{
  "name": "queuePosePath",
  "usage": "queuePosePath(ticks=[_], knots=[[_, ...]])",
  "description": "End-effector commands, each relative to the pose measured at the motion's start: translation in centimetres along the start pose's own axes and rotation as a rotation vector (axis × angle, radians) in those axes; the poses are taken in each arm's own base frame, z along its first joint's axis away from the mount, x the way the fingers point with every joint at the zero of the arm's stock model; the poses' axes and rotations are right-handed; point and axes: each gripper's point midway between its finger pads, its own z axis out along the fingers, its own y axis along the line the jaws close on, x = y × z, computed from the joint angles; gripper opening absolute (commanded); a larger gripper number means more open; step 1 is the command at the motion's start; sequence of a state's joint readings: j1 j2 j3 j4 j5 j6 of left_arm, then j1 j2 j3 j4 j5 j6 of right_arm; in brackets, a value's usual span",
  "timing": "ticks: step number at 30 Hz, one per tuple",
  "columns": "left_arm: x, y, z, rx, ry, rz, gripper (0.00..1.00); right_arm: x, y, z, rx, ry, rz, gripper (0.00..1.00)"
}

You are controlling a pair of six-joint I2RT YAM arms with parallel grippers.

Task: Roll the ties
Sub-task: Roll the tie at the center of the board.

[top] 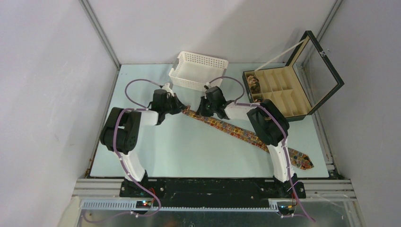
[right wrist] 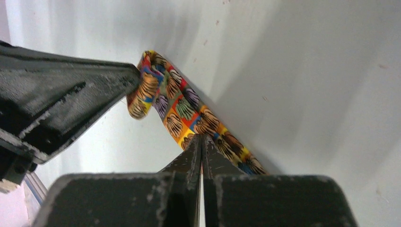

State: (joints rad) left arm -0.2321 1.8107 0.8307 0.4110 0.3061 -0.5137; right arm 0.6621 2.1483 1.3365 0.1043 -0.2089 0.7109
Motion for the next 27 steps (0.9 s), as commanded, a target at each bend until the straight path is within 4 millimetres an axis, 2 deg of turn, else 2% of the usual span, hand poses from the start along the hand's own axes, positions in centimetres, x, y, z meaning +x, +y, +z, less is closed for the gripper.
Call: queuePosePath(ticks=[1,8,13,18,27], knots=[[-1.8,-2.2,-0.7,0.062,-0.042,0.061,0.00,-0.1,0.9,1.2,-0.030,0.015,-0.013,0.00],[-1.3,-2.5,-0.7,0.070,-0.029,0.086,0.00,-1.1,1.7,0.2,-0.048,-0.012,-0.026,0.00],[-0.6,-2.2,-0.5,0.049,-0.014,0.103,0.00,-3.1,2.6,-1.6,-0.052,-0.086,-0.035,0.00],[-0.3,-1.8,-0.4,0.021,-0.007,0.114,0.00,-5.0,4.4,-2.6,-0.113,-0.141,-0.046,0.00],[-0.1,-0.9,-0.3,-0.026,0.002,0.118,0.00,-5.6,5.4,-0.8,-0.175,-0.098,-0.020,0.00]])
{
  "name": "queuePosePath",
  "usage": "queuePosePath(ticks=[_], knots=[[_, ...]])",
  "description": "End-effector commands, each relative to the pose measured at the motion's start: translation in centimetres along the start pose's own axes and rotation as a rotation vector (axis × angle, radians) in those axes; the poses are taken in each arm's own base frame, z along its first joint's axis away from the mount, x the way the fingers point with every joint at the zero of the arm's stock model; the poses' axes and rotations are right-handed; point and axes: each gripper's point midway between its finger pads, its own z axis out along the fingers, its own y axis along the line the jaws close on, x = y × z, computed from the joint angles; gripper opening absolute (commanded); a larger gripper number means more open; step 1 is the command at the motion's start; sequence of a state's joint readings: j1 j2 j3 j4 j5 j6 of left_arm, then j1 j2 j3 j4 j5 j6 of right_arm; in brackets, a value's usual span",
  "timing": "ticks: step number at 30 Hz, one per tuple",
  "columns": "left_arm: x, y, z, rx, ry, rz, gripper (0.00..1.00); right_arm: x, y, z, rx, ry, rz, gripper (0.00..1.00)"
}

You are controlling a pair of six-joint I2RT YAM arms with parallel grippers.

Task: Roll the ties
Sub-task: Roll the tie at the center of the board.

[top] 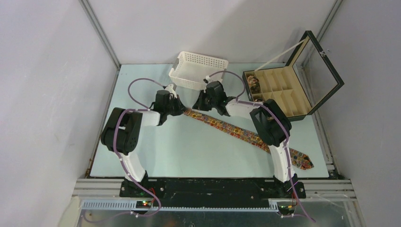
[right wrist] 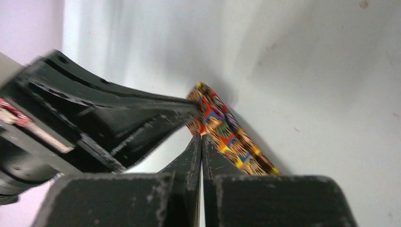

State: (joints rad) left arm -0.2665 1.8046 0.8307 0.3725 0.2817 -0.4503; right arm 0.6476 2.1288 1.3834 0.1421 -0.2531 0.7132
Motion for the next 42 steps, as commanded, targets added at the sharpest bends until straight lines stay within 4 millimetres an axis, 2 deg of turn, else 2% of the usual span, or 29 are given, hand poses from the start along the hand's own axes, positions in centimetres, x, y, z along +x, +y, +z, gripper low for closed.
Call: queuePosePath(ticks=[1,13,31,34,39,42], knots=[[-1.4,-0.4,-0.4,-0.016,-0.029,0.046,0.00,-2.5,2.7,0.7,-0.087,-0.038,-0.003,0.00],[-1.5,-0.6,-0.5,-0.008,-0.036,0.049,0.00,-1.4,2.9,2.4,-0.102,0.016,0.005,0.00],[-1.8,-0.5,-0.5,-0.025,-0.039,0.040,0.00,1.5,0.6,3.6,-0.050,0.078,0.033,0.00],[-2.2,-0.5,-0.7,-0.034,-0.051,0.034,0.03,1.7,0.3,3.8,-0.043,0.084,0.037,0.00],[-3.0,-0.9,-1.4,-0.037,-0.084,0.023,0.21,1.9,0.1,3.8,-0.036,0.086,0.037,0.00],[-3.7,-1.2,-2.0,-0.034,-0.117,0.019,0.24,1.9,0.0,3.8,-0.034,0.086,0.038,0.00]])
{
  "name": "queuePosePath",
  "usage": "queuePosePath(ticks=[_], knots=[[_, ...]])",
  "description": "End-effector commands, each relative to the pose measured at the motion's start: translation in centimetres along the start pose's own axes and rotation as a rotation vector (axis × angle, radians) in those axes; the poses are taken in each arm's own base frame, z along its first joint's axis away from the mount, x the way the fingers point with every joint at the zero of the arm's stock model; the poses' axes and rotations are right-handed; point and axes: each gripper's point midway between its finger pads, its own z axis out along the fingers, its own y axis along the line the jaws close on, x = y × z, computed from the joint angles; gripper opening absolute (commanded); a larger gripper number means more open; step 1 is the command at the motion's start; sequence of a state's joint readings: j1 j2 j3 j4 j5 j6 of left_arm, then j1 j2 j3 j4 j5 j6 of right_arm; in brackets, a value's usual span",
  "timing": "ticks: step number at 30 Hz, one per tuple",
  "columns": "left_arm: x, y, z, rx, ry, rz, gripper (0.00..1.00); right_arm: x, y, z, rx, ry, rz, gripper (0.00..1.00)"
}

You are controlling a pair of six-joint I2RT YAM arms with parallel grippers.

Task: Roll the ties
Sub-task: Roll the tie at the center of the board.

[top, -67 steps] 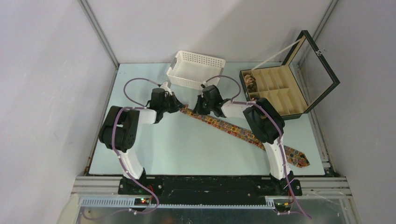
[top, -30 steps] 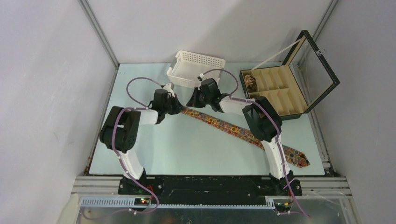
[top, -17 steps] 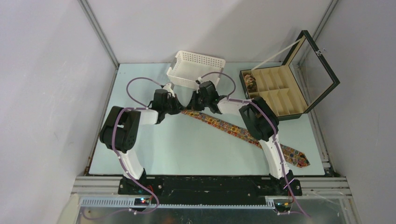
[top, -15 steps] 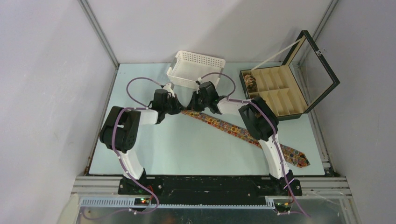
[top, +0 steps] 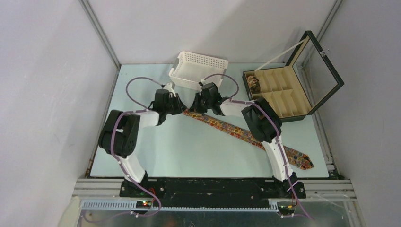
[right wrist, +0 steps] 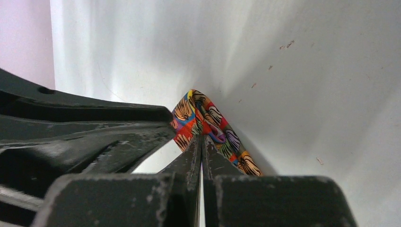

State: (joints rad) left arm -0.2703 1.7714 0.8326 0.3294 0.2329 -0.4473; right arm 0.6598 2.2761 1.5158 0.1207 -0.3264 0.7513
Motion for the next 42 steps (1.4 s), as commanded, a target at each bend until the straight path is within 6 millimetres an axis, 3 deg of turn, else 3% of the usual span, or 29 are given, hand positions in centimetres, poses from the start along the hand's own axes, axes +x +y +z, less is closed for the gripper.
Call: queuePosePath(ticks=[1,16,42], knots=[[-3.2,-1.2,-1.5,0.002,-0.109,0.010,0.26,0.2,0.0,0.3,0.004,0.003,-0.004,0.00],[-1.8,0.0,-1.3,-0.003,-0.106,-0.078,0.42,0.2,0.0,0.2,0.004,0.001,-0.006,0.00],[0.0,1.8,0.2,-0.054,-0.057,-0.102,0.45,0.0,0.0,0.0,0.007,-0.003,-0.006,0.00]])
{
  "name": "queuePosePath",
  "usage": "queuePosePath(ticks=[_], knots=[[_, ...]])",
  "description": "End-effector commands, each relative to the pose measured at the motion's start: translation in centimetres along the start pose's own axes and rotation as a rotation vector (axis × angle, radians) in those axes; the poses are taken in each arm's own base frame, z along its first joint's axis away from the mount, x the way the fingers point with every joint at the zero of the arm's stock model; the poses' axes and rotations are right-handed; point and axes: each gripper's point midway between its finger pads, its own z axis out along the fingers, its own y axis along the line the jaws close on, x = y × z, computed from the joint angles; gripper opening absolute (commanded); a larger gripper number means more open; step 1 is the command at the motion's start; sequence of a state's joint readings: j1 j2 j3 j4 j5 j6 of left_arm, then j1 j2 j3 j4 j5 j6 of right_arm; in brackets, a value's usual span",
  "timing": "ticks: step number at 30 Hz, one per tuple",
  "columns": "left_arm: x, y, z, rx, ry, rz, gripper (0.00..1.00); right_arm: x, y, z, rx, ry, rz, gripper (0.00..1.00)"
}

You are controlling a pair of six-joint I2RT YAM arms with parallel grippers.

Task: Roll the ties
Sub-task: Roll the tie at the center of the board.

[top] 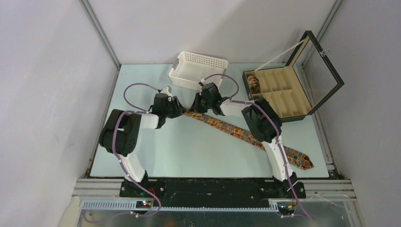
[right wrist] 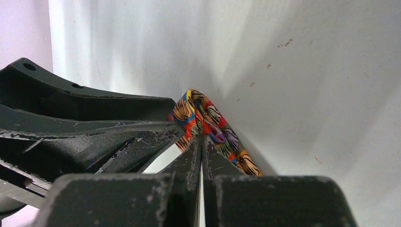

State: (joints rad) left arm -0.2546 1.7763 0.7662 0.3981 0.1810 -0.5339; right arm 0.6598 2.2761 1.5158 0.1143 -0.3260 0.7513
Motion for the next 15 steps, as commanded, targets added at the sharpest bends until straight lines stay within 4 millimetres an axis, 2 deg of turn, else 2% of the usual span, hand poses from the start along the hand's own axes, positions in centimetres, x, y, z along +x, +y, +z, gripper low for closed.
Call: queuePosePath(ticks=[1,7,15], knots=[[-0.8,-0.2,0.3,0.010,-0.025,-0.008,0.45,-0.2,0.1,0.1,0.003,-0.007,-0.008,0.00],[-0.7,-0.9,0.3,0.058,-0.026,-0.010,0.43,-0.1,0.0,0.1,0.006,-0.007,-0.007,0.00],[-0.9,-1.7,0.1,0.098,-0.032,-0.008,0.17,-0.3,0.1,0.0,0.004,-0.011,-0.007,0.00]])
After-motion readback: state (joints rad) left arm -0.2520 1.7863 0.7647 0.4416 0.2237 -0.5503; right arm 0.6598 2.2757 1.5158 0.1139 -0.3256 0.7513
